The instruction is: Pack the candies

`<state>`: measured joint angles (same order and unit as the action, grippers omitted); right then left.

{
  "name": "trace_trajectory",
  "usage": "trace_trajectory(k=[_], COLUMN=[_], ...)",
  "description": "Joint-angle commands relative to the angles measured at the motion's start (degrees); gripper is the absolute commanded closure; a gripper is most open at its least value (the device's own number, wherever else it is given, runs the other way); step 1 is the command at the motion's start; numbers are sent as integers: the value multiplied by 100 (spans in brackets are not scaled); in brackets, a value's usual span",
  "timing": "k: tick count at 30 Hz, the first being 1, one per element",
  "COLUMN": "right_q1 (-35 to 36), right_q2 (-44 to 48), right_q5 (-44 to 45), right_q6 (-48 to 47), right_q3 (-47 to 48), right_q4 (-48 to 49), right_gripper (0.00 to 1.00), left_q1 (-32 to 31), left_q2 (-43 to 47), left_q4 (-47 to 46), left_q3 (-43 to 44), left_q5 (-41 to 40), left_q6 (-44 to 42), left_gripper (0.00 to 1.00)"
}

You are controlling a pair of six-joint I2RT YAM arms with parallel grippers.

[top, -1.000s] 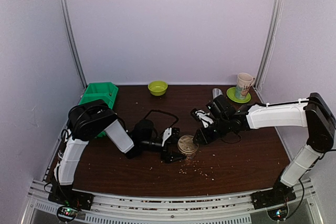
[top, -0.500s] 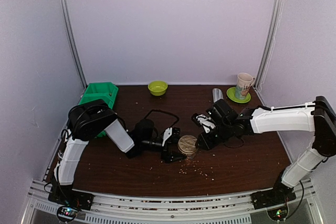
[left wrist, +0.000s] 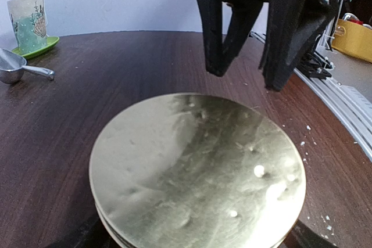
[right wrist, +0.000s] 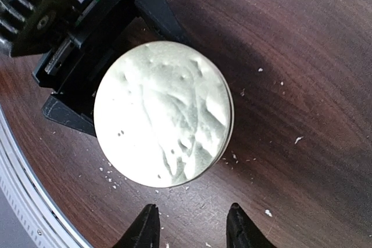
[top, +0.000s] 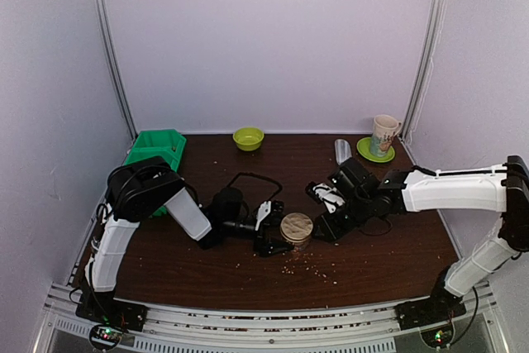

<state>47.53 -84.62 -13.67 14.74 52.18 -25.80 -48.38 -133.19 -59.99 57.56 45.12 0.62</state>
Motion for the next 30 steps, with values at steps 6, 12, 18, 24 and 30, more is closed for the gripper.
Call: trace_trajectory(k=[6,12,18,24,30], right_q1=[-199,-310,-429,-528,-568], right_q2=[-534,-1278,-1749,-1901,-1915], right_q5=[25,-382,-813,-997,-1140], right_q6=[-462,-617,-660,-683,-668], right_q3=[1295,2017,2273,2261,2139], right_q4=[-170,-176,-156,-136,-77], right_gripper=[55,55,56,58,60], left_q1=[-31,-31,-38,-34,-34], left_q2=[-315,-305,-306,-313,-320], left_q4=[812,807,813,827,839], left_q3=[-55,-69,-77,-53,-48], left_q5=[-13,-5,0,5,5], left_q6=[205,193,183,182,175], left_gripper=[15,15,15,15,15])
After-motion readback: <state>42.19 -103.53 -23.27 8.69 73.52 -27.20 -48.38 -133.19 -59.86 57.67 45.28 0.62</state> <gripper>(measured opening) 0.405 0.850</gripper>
